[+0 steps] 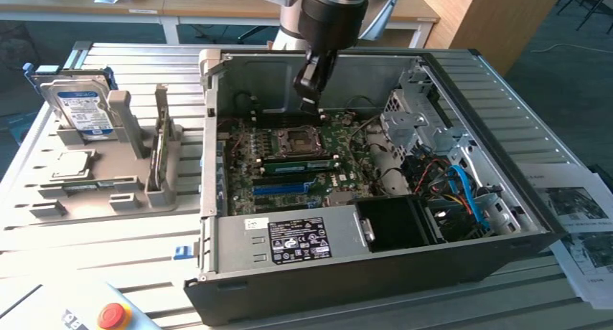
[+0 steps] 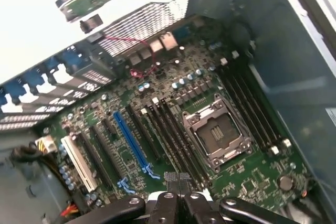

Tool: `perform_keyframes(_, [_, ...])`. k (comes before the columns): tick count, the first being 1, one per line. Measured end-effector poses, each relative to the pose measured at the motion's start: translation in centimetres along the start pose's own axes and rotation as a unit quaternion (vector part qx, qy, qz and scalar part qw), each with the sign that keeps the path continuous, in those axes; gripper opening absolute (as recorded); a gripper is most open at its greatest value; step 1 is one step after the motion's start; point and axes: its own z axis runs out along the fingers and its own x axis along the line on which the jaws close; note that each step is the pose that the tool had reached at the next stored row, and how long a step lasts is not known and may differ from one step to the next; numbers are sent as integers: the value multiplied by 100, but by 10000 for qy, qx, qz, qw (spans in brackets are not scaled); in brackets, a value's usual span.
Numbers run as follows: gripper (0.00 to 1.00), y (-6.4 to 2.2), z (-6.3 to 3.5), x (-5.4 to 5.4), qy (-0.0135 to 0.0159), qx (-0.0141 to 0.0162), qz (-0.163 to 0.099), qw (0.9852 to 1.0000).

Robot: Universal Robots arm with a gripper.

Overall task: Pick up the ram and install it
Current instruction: 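Press down the ram until it locks into place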

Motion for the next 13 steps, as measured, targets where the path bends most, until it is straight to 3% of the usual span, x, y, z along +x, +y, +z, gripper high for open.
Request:
perform_keyframes(4, [10,0,1,0,-22,-3,364,9993])
perform_keyframes(7, [10,0,1,0,-38,-4,633,9980])
perform_keyframes(13, [10,0,3,0,-70,-8,1175,9930])
